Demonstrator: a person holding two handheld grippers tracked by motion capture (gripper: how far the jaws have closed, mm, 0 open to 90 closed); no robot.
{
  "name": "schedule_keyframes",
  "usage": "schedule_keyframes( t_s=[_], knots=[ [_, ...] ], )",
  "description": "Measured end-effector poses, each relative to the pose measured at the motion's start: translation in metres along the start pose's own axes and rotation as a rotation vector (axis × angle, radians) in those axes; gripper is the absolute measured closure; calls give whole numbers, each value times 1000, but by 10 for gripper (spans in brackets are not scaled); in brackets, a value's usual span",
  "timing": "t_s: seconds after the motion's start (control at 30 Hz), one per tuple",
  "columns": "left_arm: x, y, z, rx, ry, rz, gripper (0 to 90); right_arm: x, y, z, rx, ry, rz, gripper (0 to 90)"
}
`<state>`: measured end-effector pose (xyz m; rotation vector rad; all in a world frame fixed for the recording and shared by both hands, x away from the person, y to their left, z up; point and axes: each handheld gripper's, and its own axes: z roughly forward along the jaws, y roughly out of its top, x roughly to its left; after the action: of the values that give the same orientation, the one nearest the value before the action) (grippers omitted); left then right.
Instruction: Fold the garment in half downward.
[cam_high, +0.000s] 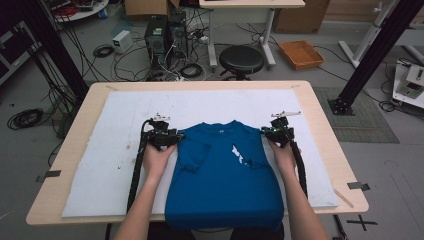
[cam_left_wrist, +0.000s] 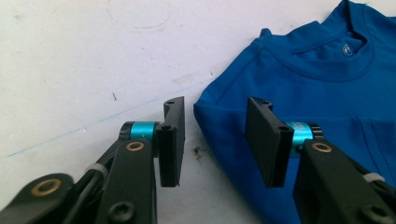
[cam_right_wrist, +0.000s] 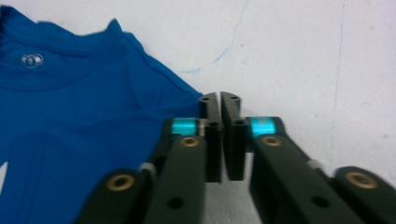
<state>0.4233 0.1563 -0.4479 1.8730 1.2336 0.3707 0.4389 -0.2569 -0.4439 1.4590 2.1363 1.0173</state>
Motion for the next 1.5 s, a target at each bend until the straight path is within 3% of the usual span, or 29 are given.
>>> schedule_keyframes(
  t_s=[0.2,0.33,0.43,0.5,0.57,0.67,0.87,1.03,1.2,1.27,1.33,1.5],
  knots=[
    [-2,16,3,1,-10,23,530,3,7,-5,-71,16,-14,766],
    [-5,27,13,30,-29,46,506,9,17,2,-57,30,-29,722],
    [-9,29,21,18,-50,77,507,16,25,12,-36,30,-79,709],
    [-8,30,31,62,-55,67,508,19,28,19,-12,38,-87,710],
    [-8,29,35,60,-55,66,509,21,32,26,18,29,-101,710],
    [-5,28,39,51,-61,57,520,24,34,30,15,33,-94,710],
    [-8,30,40,61,-56,69,552,32,35,37,42,43,-120,704],
    [-15,33,44,84,-27,118,560,34,35,42,61,38,-134,689],
    [-19,33,42,92,27,157,704,39,34,41,62,39,-170,848],
    [-21,33,42,94,3,163,819,40,34,41,59,36,-171,867],
    [-22,33,42,98,3,183,861,38,34,41,57,46,-149,874],
    [-20,33,41,78,-11,174,880,30,34,34,21,74,-97,877]
  ],
)
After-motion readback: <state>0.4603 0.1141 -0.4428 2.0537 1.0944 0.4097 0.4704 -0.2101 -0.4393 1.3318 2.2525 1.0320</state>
